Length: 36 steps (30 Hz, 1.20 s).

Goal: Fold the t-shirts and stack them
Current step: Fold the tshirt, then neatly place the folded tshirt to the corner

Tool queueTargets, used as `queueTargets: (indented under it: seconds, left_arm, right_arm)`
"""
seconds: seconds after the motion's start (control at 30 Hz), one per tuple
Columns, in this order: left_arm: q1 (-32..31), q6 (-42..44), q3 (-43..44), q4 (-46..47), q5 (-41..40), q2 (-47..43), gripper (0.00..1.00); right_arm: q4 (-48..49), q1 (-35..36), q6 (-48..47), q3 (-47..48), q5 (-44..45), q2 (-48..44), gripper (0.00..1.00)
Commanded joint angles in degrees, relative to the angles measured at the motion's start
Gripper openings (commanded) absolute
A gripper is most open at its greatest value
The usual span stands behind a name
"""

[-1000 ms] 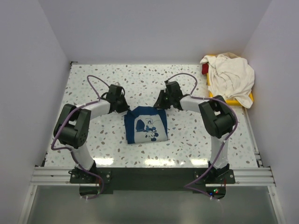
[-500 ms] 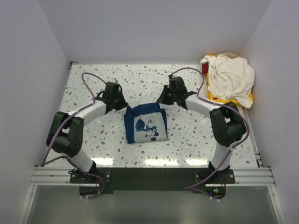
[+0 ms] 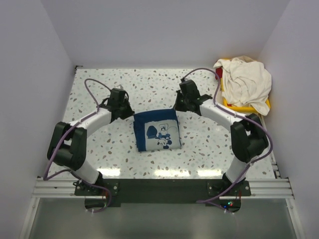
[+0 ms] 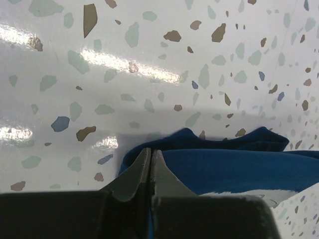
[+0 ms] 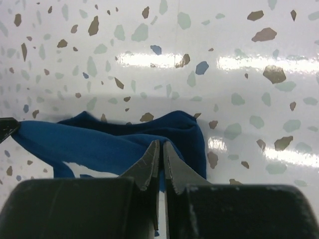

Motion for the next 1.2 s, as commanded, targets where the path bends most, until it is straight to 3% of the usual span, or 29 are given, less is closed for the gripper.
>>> queueTargets:
  seconds: [0.0,0.07,0.1,0.17,0.2,0.3,0.47,0.67,0.83,1.03,1.17]
  left_arm:
    - [1.3,0.1,2.8,-0.4,-0.4,3.1,0.00]
    - [2.1,1.0,4.6,0.1,-0.3,4.9,0.00]
    - [2.4,1.7,6.4,0.2,1.4,6.9,0.15]
    - [3.4,3.4,8.2,-1.1,2.1,8.7,0.29]
    - [3.9,4.0,9.0,-1.1,2.3,8.4,0.44]
    - [6.2,5.3,8.3,-1.7,1.7,4.7,0.64]
    - [6.4,6.5,3.8,-2.4,6.0,-2.5,0.66]
    - [2.2,6.8,-9.5,-0.3,8.8,-8.7,0.69]
    - [-3.7,5.3,-14.6,3.7,10.0,-8.5,0.71]
    - [-3.9,5.4,-15.9,5.4,10.9,-6.4,0.70]
    - [-3.9,5.8,-14.0,5.8,11.1,-3.0,0.62]
  right_arm:
    - [-1.8,-0.3,-3.8,5.6,3.7,4.2,0.04]
    - [-1.3,-0.8,-4.9,7.5,3.6,6.1,0.09]
    - [-1.5,-1.1,-5.3,8.3,3.5,7.9,0.14]
    - [-2.7,-2.0,-6.0,11.2,3.3,9.2,0.22]
    - [-3.6,-2.2,-6.9,12.4,3.3,10.1,0.38]
    - [-7.5,-2.9,-8.5,15.5,3.3,8.4,0.52]
    - [-7.9,-1.8,-7.5,7.5,-1.6,1.0,0.53]
    - [-4.4,1.7,-6.4,-7.6,-2.2,-7.3,0.54]
    - [0.0,2.1,-6.3,-14.8,-5.4,-8.4,0.56]
    - [1.3,2.4,-6.2,-17.4,-6.0,-7.9,0.56]
    - [1.6,2.5,-5.9,-17.9,-6.2,-8.2,0.56]
